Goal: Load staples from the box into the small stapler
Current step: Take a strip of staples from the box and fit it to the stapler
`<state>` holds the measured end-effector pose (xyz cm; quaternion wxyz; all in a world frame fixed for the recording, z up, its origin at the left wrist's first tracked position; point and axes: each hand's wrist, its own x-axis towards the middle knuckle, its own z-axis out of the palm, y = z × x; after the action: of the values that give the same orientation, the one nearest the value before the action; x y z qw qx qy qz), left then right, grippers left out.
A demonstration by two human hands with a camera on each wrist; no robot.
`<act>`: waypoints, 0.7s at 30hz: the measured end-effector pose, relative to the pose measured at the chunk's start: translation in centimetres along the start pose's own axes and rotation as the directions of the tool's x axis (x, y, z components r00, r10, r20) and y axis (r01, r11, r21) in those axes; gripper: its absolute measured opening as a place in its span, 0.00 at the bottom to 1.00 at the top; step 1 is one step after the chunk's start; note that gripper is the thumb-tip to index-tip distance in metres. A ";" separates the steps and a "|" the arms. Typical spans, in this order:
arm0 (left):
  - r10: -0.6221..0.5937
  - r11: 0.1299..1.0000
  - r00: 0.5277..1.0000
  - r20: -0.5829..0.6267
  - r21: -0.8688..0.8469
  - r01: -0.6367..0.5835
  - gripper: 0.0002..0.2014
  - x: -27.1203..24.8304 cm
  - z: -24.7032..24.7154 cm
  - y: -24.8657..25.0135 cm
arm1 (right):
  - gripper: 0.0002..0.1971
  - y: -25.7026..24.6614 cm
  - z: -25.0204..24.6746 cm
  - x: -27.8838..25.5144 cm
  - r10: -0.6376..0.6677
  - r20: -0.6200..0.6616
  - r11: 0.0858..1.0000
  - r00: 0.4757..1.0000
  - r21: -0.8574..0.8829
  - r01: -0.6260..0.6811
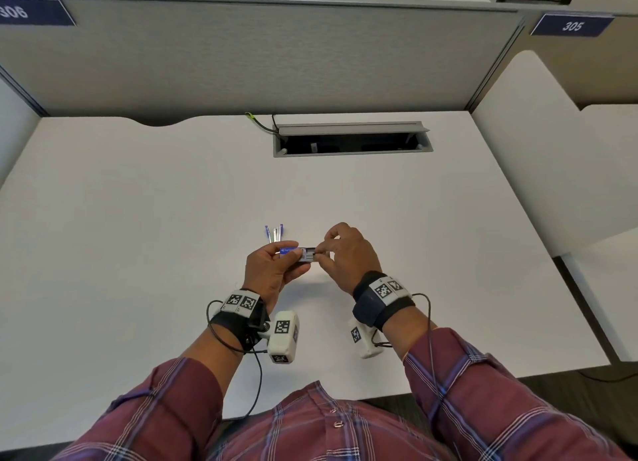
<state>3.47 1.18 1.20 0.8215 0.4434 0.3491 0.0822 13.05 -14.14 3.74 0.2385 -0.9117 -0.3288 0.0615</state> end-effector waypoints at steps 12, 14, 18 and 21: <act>-0.020 1.000 0.999 -0.025 0.008 0.020 0.11 0.5 -0.6 -0.3 | 0.05 -0.4 -0.4 0.2 -0.016 0.064 0.987 0.998 -0.158 0.026; -0.022 1.000 0.999 -0.038 -0.002 0.022 0.11 0.5 -0.8 -0.3 | 0.05 -0.3 -0.7 0.2 0.030 0.089 0.997 0.996 -0.070 -0.023; -0.037 0.999 0.997 -0.068 -0.017 0.036 0.11 0.7 -1.2 -0.5 | 0.04 0.9 -0.6 -0.1 0.260 -0.009 0.918 0.966 0.313 -0.244; -0.052 0.999 0.996 -0.069 -0.011 0.052 0.10 0.8 -1.7 -0.6 | 0.06 3.3 0.3 -0.7 0.393 -0.023 0.871 0.919 0.330 -0.364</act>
<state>2.85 2.30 -0.29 0.8126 0.4273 0.3886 0.0778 14.32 -16.68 1.86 0.3804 -0.9095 -0.1187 0.1187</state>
